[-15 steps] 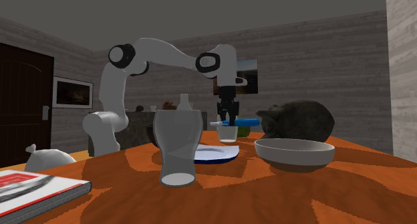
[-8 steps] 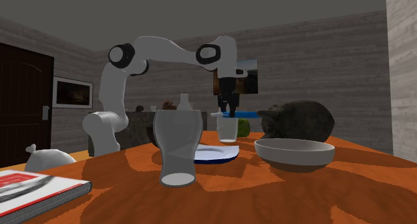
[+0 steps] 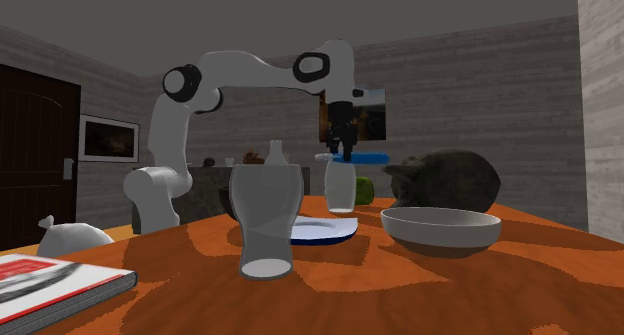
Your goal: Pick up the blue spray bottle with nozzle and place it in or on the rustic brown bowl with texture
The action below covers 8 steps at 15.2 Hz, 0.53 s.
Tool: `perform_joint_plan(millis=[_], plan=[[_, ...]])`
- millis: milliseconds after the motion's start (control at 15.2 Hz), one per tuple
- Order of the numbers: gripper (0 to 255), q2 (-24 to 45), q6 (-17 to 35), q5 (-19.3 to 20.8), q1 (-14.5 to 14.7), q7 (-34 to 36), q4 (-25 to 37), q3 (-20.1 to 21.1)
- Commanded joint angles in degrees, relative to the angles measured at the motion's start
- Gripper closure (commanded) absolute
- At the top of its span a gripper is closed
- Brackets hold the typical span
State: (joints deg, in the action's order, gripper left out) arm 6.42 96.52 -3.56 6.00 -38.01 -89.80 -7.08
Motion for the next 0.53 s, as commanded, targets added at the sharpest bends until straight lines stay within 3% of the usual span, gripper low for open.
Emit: perform_joint_plan(millis=[0, 462], plan=[[255, -2.13, -0.04, 0.25, -0.21, -0.42, -2.1, -0.22], [255, -17.23, 2.13, 2.45, -1.84, -3.31, -19.35, -1.81]])
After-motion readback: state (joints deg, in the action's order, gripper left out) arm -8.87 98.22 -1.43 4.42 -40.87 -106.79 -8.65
